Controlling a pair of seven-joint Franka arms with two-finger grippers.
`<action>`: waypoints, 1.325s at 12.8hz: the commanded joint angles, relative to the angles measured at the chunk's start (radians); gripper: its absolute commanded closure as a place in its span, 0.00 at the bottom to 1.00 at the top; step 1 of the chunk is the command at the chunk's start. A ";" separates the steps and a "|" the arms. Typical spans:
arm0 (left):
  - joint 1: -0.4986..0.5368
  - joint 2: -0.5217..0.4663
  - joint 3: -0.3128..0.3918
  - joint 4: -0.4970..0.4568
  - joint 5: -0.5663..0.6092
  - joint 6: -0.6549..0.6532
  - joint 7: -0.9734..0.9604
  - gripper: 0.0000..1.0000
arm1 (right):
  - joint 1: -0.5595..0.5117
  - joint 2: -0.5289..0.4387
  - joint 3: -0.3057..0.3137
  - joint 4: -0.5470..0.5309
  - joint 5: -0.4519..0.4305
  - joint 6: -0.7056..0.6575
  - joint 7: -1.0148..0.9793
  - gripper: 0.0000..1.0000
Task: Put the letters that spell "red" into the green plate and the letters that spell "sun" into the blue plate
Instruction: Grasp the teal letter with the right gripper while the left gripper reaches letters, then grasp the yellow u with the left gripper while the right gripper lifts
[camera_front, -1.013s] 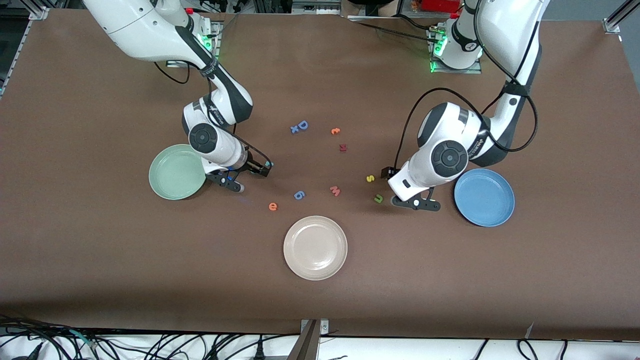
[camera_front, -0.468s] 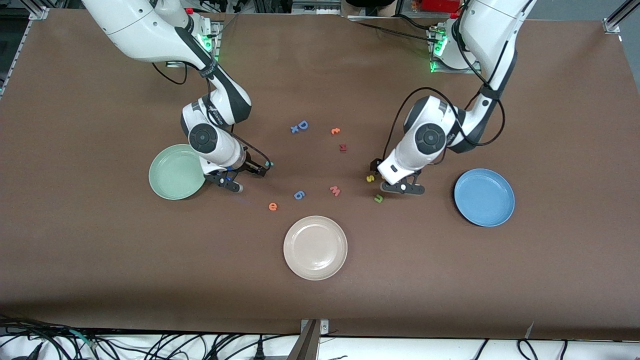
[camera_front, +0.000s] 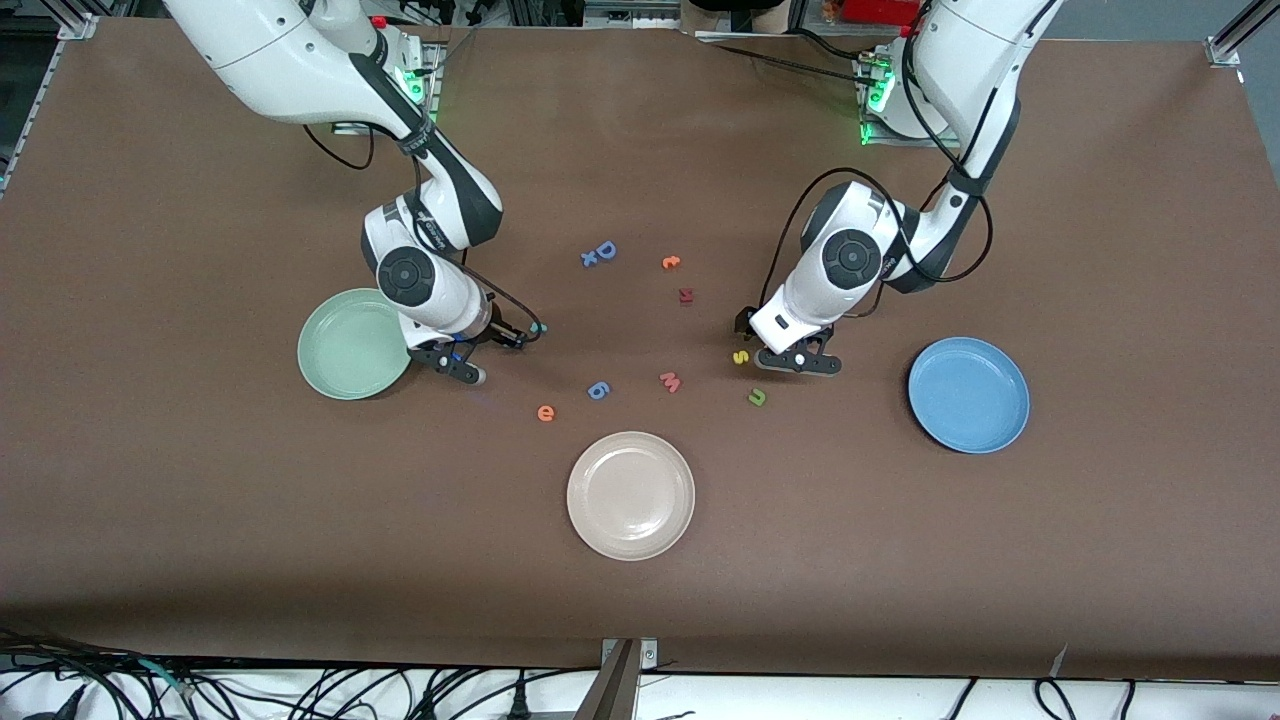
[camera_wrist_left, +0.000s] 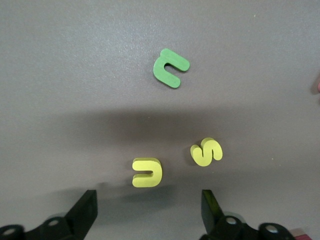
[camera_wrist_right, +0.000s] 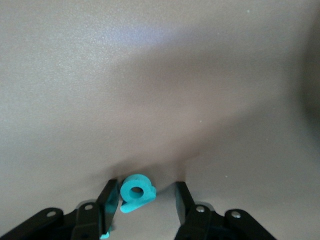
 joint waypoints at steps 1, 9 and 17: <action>-0.005 0.003 0.005 -0.009 0.031 0.012 -0.003 0.17 | 0.009 0.007 0.000 -0.010 -0.016 0.019 0.006 0.47; 0.002 0.023 0.006 0.014 0.047 0.012 -0.008 0.47 | 0.018 0.028 0.001 -0.010 -0.016 0.061 0.008 0.80; -0.001 0.054 0.008 0.034 0.047 0.043 -0.009 0.47 | 0.011 -0.083 -0.016 0.002 -0.016 -0.104 -0.012 0.92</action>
